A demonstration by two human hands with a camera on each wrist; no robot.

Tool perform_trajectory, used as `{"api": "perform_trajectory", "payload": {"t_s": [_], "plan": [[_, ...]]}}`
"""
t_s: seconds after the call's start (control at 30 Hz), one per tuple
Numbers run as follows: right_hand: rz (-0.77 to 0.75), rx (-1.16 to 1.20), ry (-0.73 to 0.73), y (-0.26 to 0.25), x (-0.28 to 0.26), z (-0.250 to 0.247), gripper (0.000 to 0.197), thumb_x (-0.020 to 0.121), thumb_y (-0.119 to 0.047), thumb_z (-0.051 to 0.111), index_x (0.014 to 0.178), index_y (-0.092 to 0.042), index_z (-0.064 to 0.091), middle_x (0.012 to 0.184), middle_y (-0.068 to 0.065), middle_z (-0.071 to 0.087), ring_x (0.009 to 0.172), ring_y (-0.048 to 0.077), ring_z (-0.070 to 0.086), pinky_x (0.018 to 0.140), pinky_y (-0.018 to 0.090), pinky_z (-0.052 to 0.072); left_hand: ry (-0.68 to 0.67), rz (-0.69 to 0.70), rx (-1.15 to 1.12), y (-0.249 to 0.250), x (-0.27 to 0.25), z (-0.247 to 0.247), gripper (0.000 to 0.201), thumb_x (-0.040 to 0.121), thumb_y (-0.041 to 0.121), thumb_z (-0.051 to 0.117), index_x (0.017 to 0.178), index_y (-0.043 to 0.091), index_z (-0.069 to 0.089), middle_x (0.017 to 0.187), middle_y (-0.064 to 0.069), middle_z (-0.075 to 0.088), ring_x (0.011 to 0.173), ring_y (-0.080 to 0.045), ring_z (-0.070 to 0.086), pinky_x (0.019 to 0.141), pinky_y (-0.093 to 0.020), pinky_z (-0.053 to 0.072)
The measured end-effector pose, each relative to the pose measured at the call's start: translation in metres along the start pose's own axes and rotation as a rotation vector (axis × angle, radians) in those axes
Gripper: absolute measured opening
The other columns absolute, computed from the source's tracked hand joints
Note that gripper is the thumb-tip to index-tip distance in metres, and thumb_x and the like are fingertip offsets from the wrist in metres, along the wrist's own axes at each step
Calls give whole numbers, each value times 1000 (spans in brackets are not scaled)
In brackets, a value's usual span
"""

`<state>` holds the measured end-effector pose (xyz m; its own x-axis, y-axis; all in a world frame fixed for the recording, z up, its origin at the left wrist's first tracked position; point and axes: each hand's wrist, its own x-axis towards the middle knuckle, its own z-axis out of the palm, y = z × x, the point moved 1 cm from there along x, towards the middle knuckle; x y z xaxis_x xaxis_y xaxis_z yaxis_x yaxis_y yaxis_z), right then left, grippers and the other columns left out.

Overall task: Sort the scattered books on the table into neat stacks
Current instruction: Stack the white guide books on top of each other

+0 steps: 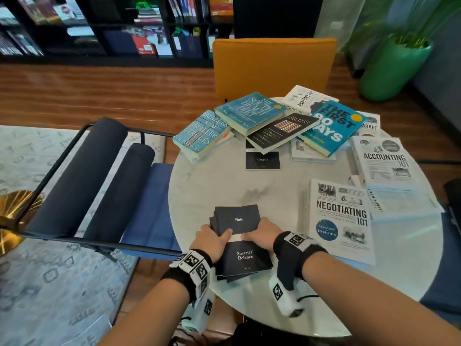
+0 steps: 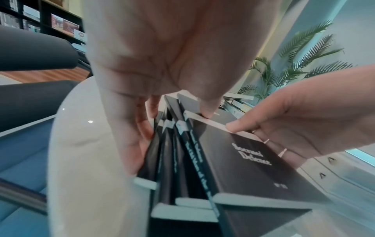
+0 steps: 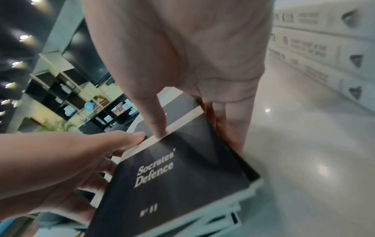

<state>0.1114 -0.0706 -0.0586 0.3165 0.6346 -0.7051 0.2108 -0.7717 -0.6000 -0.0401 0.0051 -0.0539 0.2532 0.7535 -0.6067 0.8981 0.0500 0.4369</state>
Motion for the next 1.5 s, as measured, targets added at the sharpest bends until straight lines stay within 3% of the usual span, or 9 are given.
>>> {"api": "perform_trajectory", "payload": {"t_s": [0.1, 0.47, 0.57, 0.63, 0.77, 0.93, 1.2, 1.37, 1.5], "plan": [[-44, 28, 66, -4, 17, -2, 61, 66, -44, 69, 118, -16, 56, 112, 4, 68, 95, 20, 66, 89, 36, 54, 5, 6, -12, 12, 15, -8, 74, 82, 66, 54, 129, 9, 47, 128, -14, 52, 115, -33, 55, 96, -45, 49], [-108, -22, 90, -29, -3, -34, 40, 93, -17, 53, 131, -5, 53, 131, 11, 59, 123, 28, 54, 102, 32, 40, 59, -7, 209, 33, 38, -28, 86, 75, 72, 55, 134, 11, 47, 128, -13, 51, 119, -33, 52, 100, -44, 45], [-184, 4, 185, -28, -25, -70, 42, 93, -24, 55, 133, -13, 53, 132, 6, 57, 120, 20, 53, 102, 29, 39, 209, 184, 200, 70, 24, -33, 81, 86, 58, 56, 146, 12, 30, 140, -12, 39, 132, -30, 35, 105, -44, 37], [-223, 78, 261, -25, -40, -100, 29, 91, -28, 59, 118, -17, 61, 112, 0, 61, 101, 16, 58, 91, 32, 47, 251, 378, 206, 111, 12, -32, 61, 90, 53, 52, 140, 19, 42, 138, -6, 42, 131, -25, 36, 103, -42, 39], [-223, 166, 471, -8, -61, -165, 19, 87, -33, 64, 93, -15, 64, 92, -2, 66, 83, 16, 60, 76, 32, 50, 119, 644, 229, 197, -1, -14, 27, 94, 44, 44, 104, 29, 64, 112, 2, 63, 108, -19, 57, 92, -40, 48], [-105, 134, 618, 35, -65, -241, 21, 90, -36, 60, 80, -17, 59, 85, 0, 63, 79, 17, 57, 68, 28, 42, -1, 790, 442, 292, -13, 34, 33, 96, 40, 39, 104, 19, 63, 103, -3, 68, 92, -23, 62, 76, -33, 47], [166, -88, 670, 127, -45, -333, 40, 91, -31, 56, 127, -13, 58, 131, 11, 57, 120, 29, 52, 103, 37, 43, -261, 675, 718, 380, 4, 122, 50, 100, 42, 36, 131, 5, 51, 134, -14, 55, 119, -33, 55, 93, -36, 44], [308, -96, 654, 168, -29, -357, 55, 89, -30, 60, 136, -8, 45, 134, 20, 43, 124, 36, 46, 101, 39, 42, -339, 630, 710, 405, 22, 159, 51, 102, 41, 35, 138, 7, 48, 136, -14, 55, 119, -30, 56, 96, -34, 44], [261, -64, 552, 185, -7, -358, 53, 89, -35, 59, 133, -8, 47, 130, 16, 53, 118, 34, 53, 99, 39, 46, -319, 588, 690, 418, 37, 177, 52, 103, 39, 35, 139, 2, 43, 135, -16, 54, 119, -31, 55, 93, -33, 44]]}}
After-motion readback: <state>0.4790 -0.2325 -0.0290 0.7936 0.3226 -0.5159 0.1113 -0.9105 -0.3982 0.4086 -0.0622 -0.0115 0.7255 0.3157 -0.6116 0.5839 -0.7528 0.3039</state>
